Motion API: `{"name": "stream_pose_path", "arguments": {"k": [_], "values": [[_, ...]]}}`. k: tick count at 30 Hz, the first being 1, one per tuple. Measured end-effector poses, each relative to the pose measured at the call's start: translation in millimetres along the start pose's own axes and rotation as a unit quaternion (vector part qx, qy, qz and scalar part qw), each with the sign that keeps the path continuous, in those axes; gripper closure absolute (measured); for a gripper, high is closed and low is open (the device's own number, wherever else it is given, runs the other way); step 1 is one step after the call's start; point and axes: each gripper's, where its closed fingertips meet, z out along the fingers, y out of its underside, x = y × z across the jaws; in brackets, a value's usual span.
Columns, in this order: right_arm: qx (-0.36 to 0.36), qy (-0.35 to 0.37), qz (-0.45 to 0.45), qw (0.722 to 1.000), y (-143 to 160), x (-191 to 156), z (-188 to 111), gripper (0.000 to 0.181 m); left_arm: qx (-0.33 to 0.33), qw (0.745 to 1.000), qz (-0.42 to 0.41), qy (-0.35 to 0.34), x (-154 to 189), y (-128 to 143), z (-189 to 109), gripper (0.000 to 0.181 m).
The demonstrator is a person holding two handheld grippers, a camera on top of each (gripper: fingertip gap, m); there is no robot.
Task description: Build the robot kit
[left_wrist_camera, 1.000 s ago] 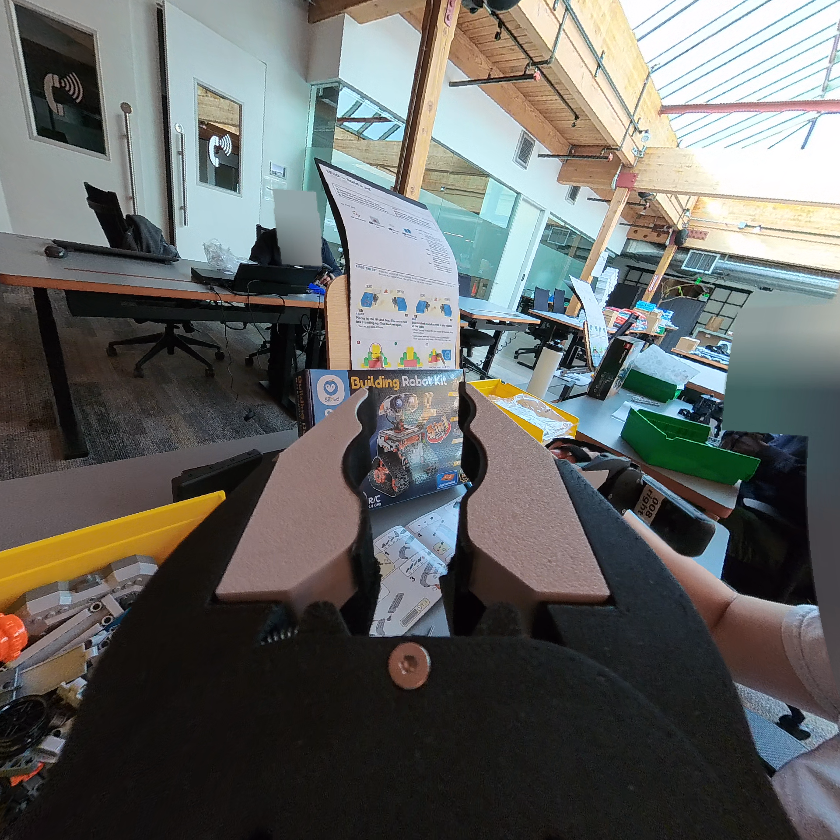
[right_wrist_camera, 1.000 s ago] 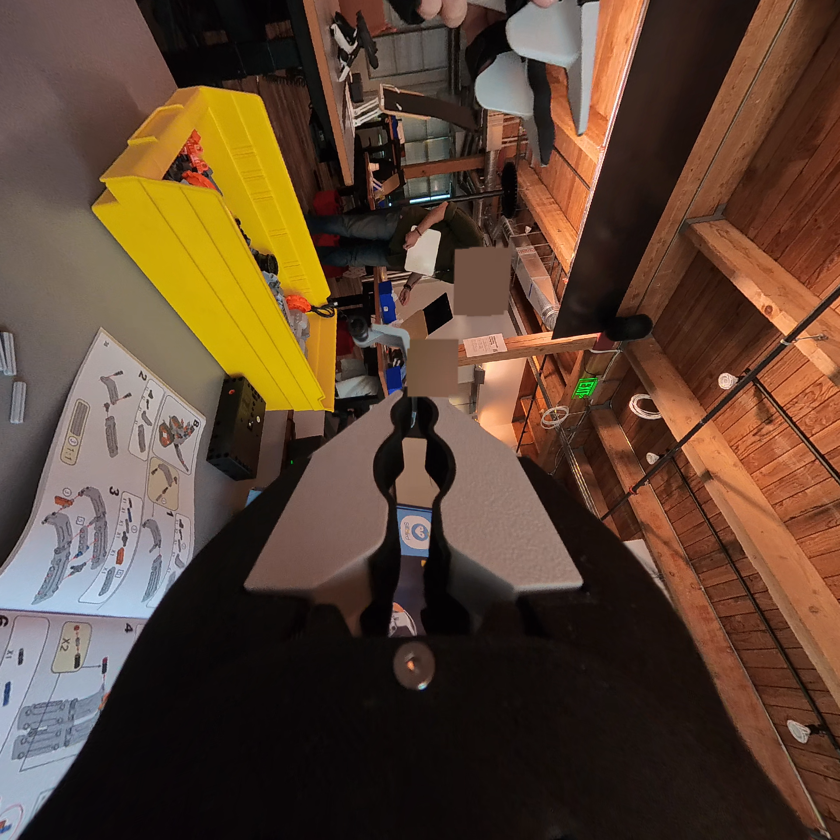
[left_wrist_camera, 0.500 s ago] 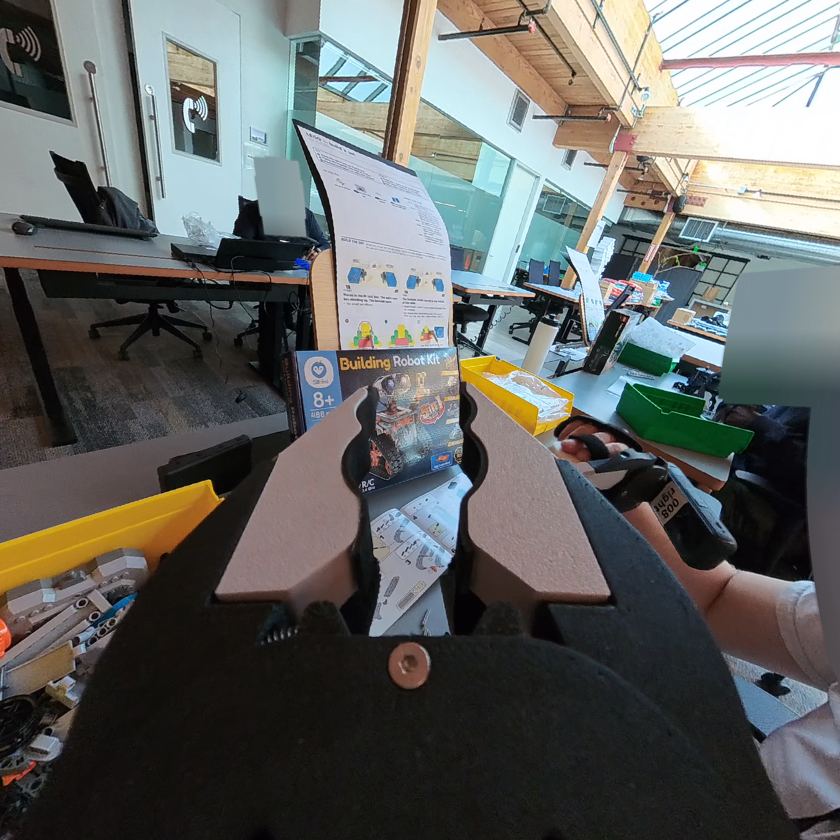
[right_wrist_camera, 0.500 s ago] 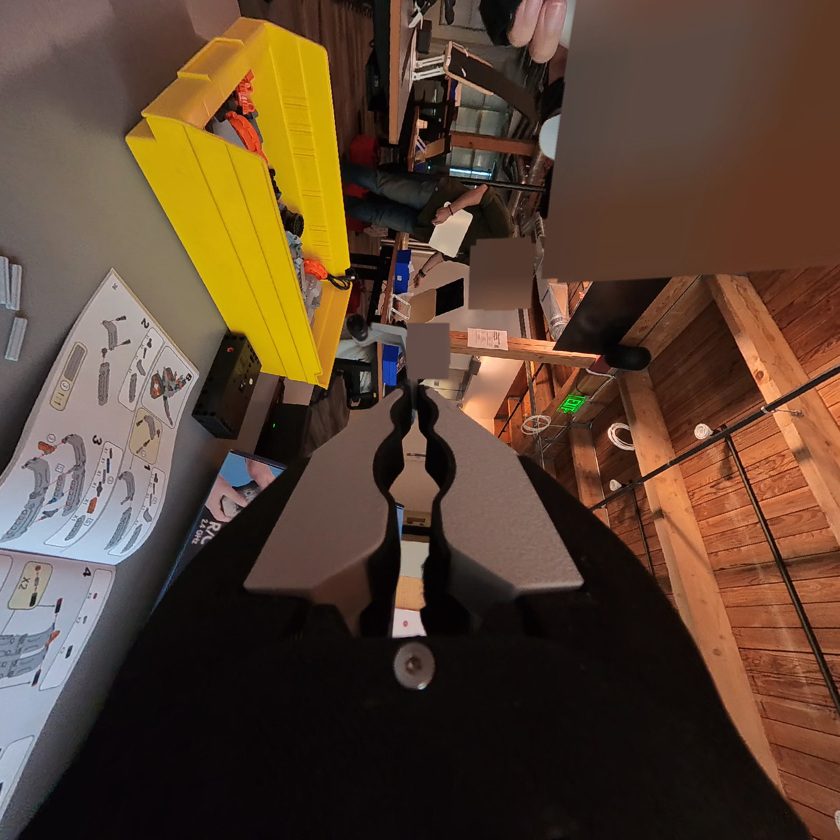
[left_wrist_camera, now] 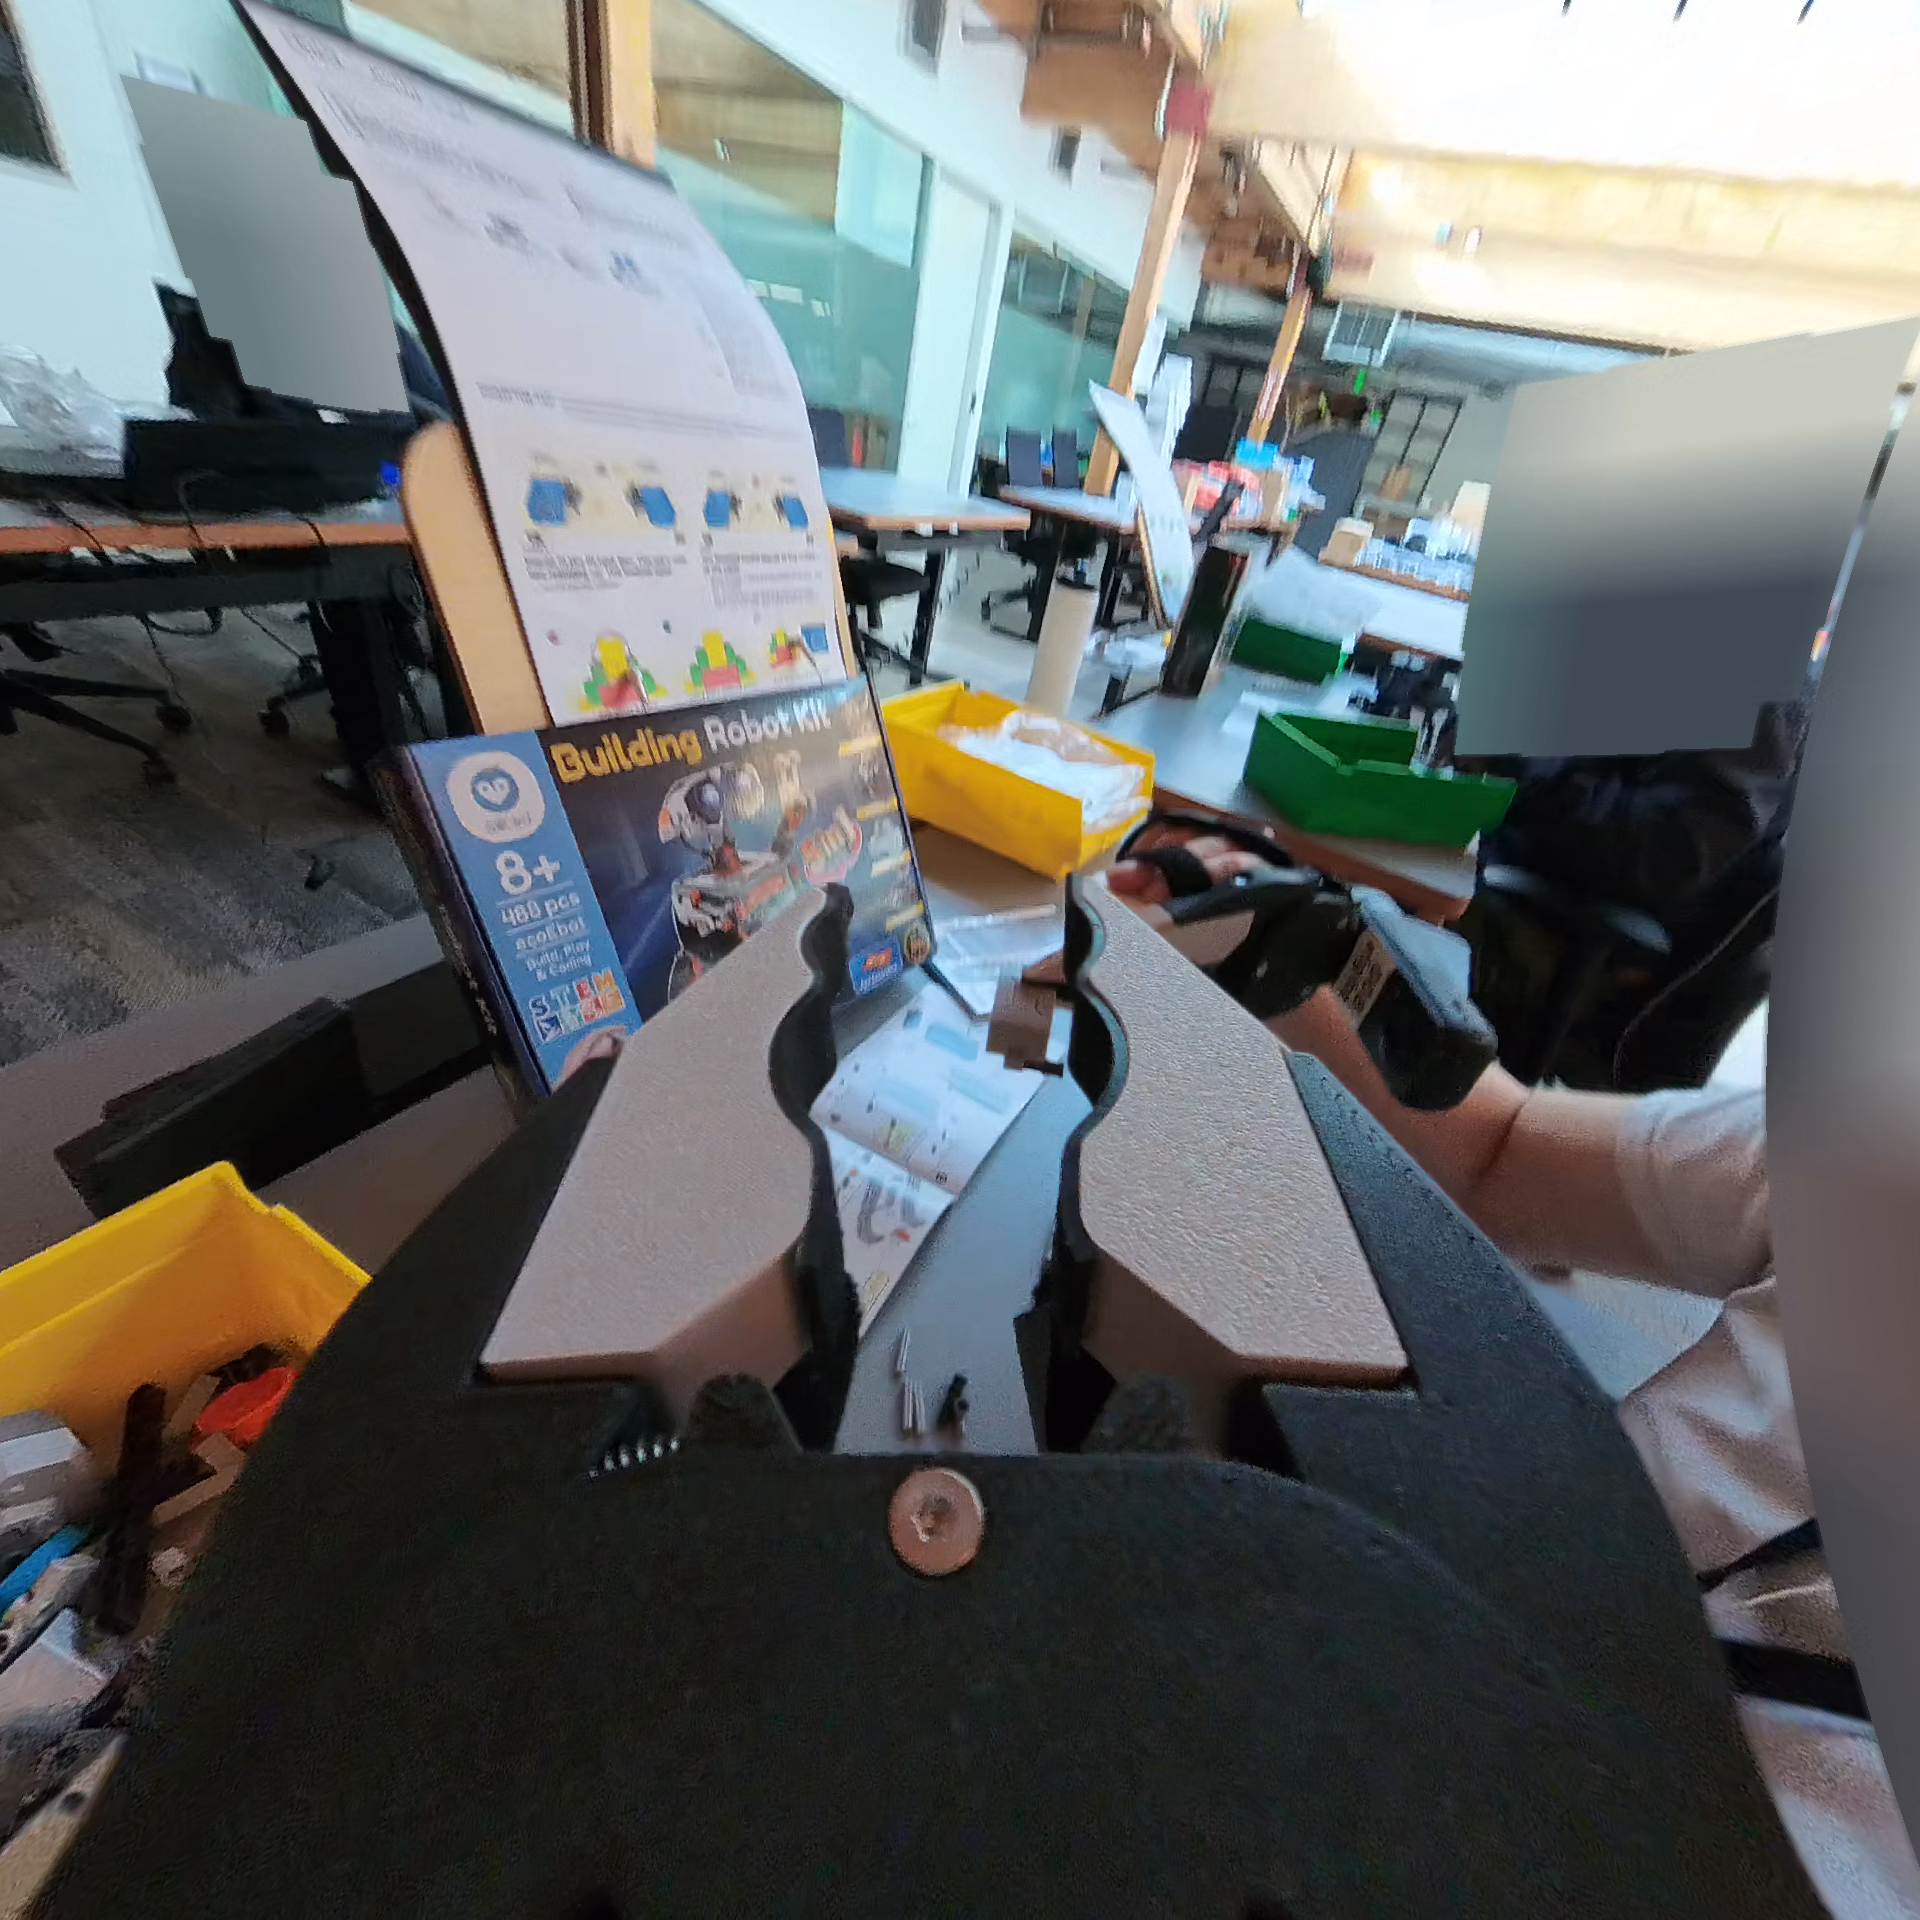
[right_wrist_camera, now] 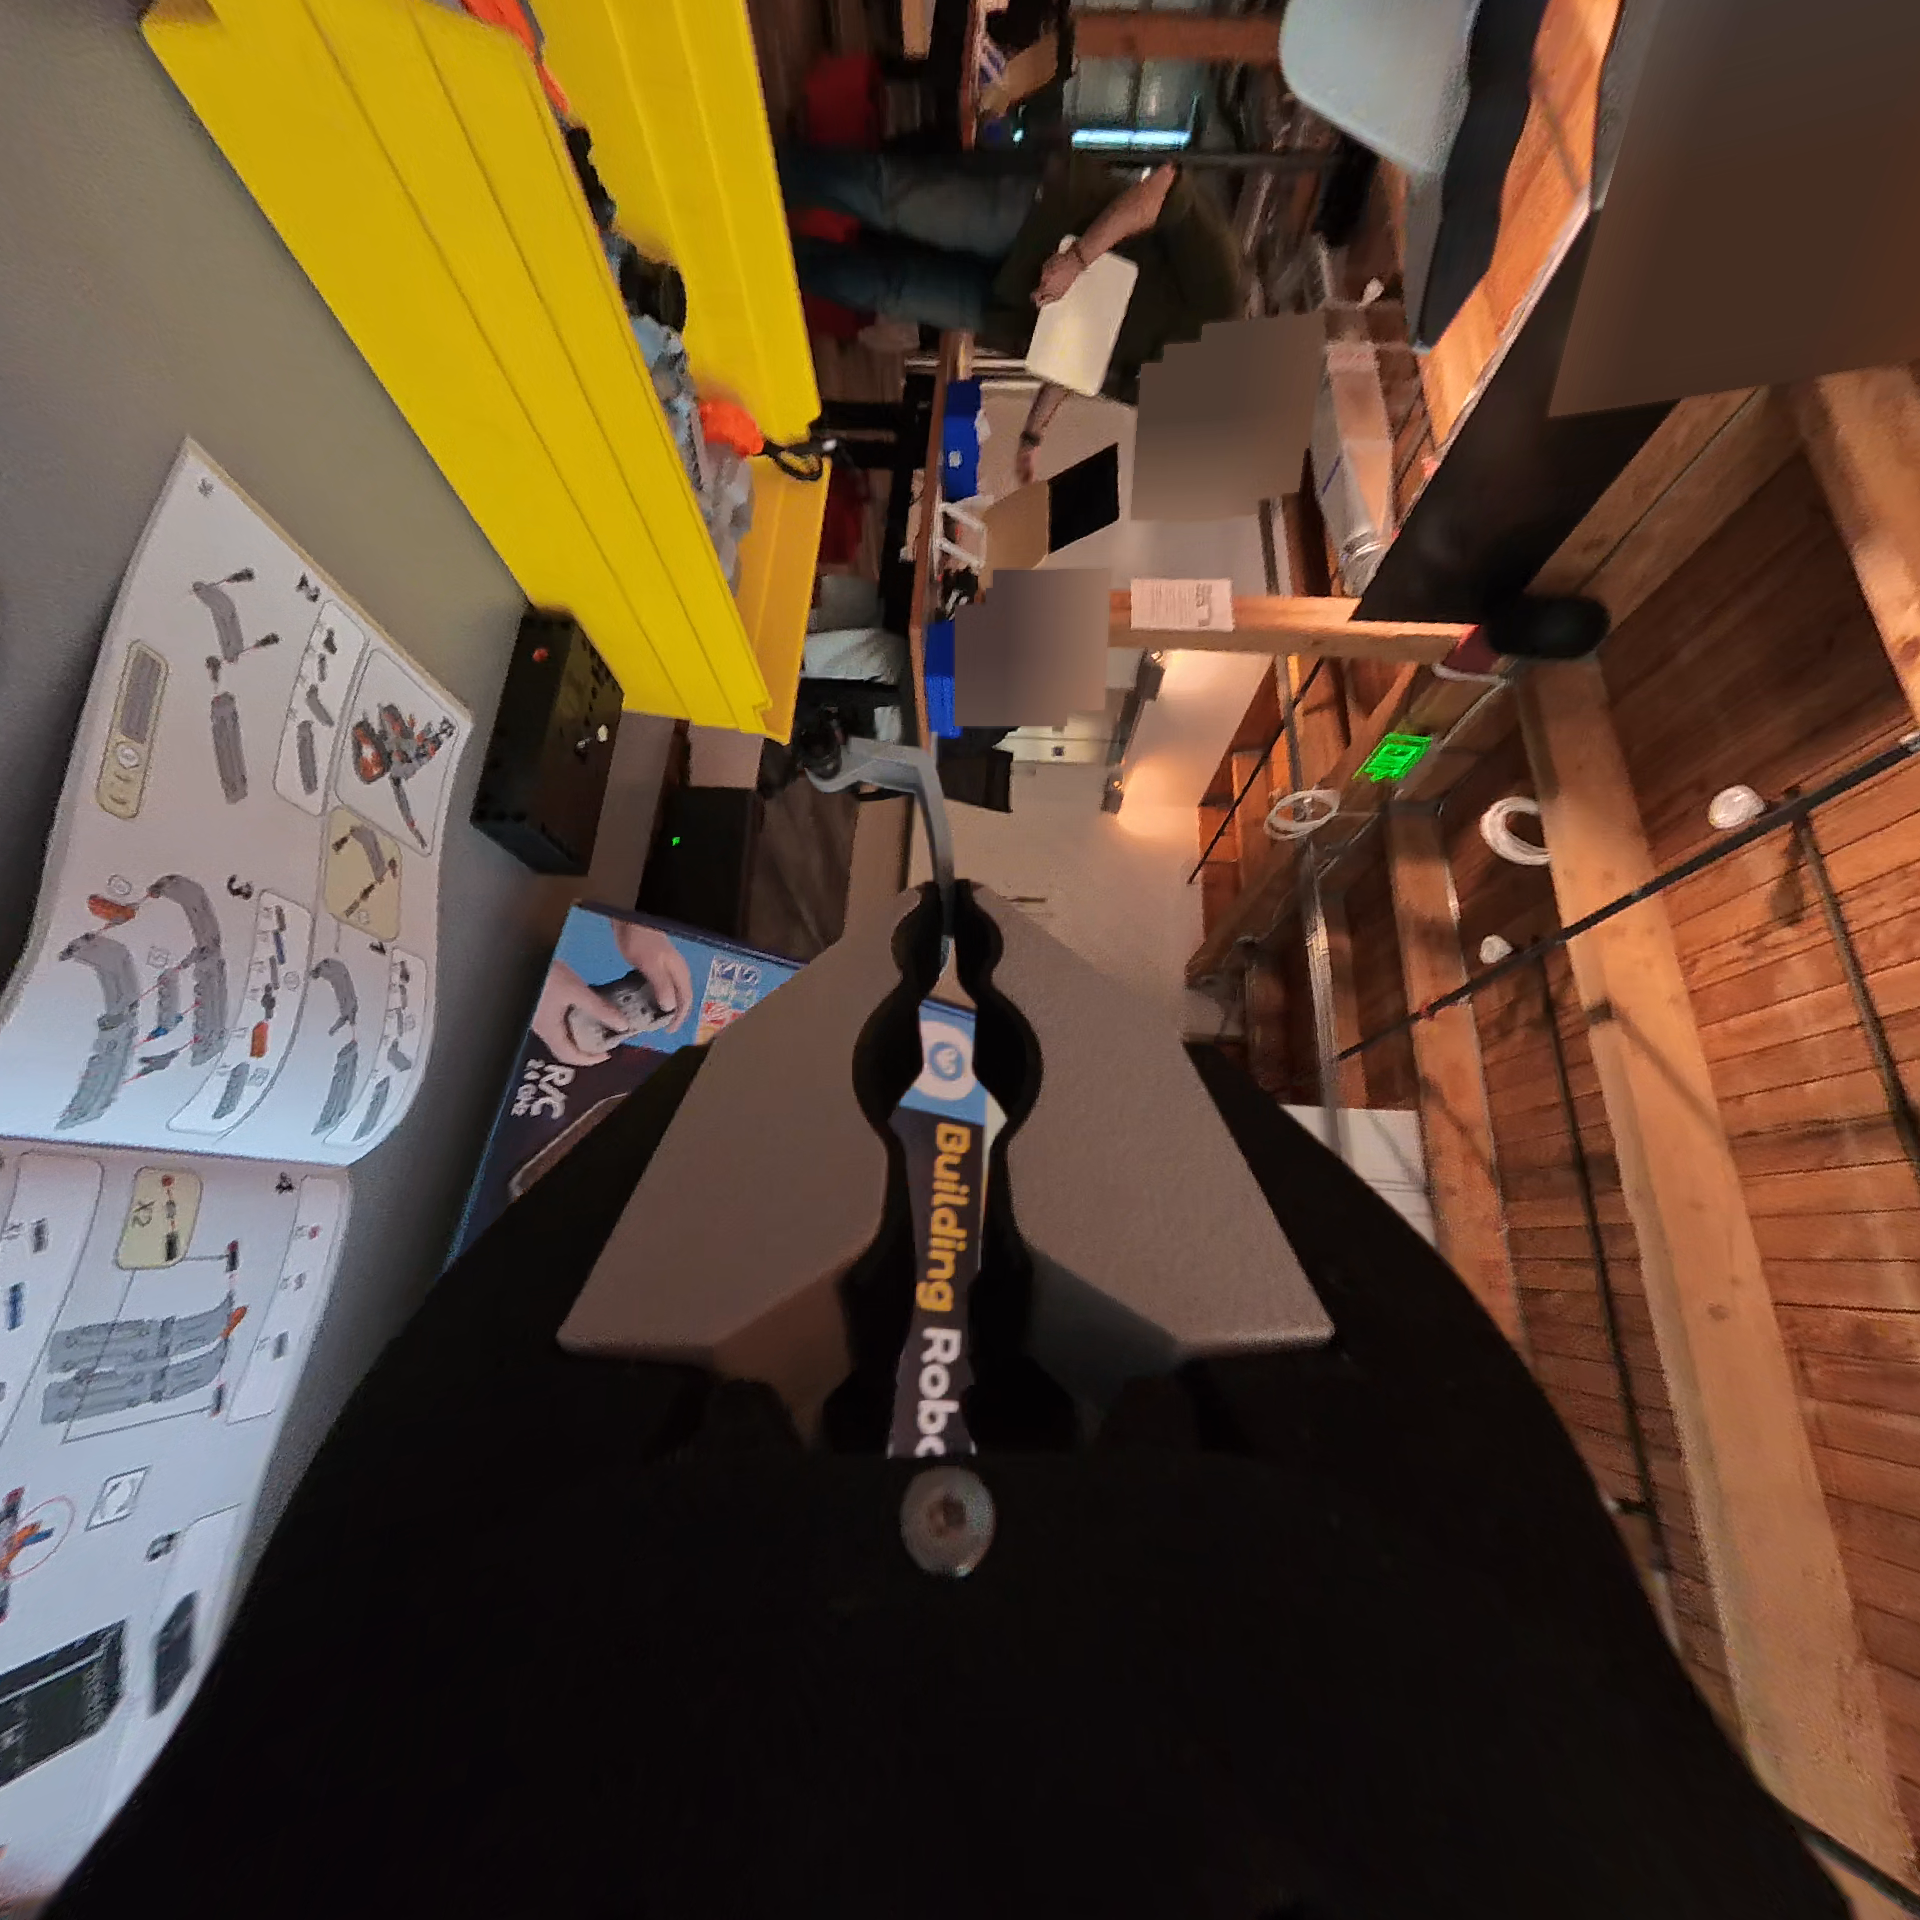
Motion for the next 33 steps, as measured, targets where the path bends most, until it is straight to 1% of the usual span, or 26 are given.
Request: {"name": "stream_pose_path", "arguments": {"k": [3, 4, 5, 6, 8, 10, 12, 14, 16, 20, 22, 23, 29, 30, 32, 33], "values": [[0.002, -0.047, 0.038, 0.998, 3, -16, 4, 0.181, -0.075, 0.997, -0.009, 0.03, 0, 35, 41, 0.136], [0.002, -0.06, 0.055, 0.997, 3, -19, 5, 0.181, -0.096, 0.994, -0.018, 0.051, 3, 47, 56, 0.138], [0.001, -0.07, 0.068, 0.995, 3, -20, 5, 0.181, -0.112, 0.991, -0.023, 0.074, 6, 56, 70, 0.149], [-0.003, -0.077, 0.078, 0.994, 5, -21, 6, 0.181, -0.117, 0.989, -0.022, 0.083, 4, 61, 83, 0.153], [-0.014, -0.084, 0.078, 0.993, 10, -23, 5, 0.181, -0.114, 0.991, -0.019, 0.072, -5, 72, 103, 0.151], [-0.025, -0.098, 0.079, 0.992, 15, -27, 5, 0.181, -0.14, 0.986, -0.038, 0.085, -4, 89, 114, 0.141], [-0.029, -0.11, 0.085, 0.99, 18, -32, 6, 0.181, -0.181, 0.975, -0.072, 0.109, 3, 108, 122, 0.129], [-0.024, -0.116, 0.095, 0.988, 17, -34, 7, 0.181, -0.215, 0.966, -0.081, 0.121, 7, 125, 130, 0.129], [-0.024, -0.121, 0.103, 0.987, 17, -35, 9, 0.181, -0.238, 0.961, -0.071, 0.12, 8, 139, 137, 0.13], [-0.02, -0.12, 0.111, 0.986, 16, -33, 8, 0.181, -0.289, 0.949, -0.054, 0.109, 7, 163, 141, 0.139], [-0.016, -0.123, 0.118, 0.985, 15, -33, 8, 0.181, -0.292, 0.947, -0.052, 0.122, 11, 165, 142, 0.153], [-0.016, -0.123, 0.119, 0.985, 16, -33, 8, 0.181, -0.289, 0.947, -0.055, 0.127, 13, 164, 143, 0.156], [-0.012, -0.111, 0.131, 0.985, 18, -33, 12, 0.18, -0.29, 0.948, -0.063, 0.117, 10, 165, 143, 0.157], [-0.013, -0.106, 0.149, 0.983, 19, -31, 13, 0.18, -0.286, 0.949, -0.065, 0.114, 8, 164, 143, 0.157], [-0.017, -0.083, 0.206, 0.975, 24, -21, 15, 0.166, -0.273, 0.953, -0.076, 0.109, 5, 158, 142, 0.157], [-0.015, -0.08, 0.248, 0.965, 26, -16, 15, 0.163, -0.266, 0.955, -0.083, 0.105, 3, 154, 141, 0.157]]}}
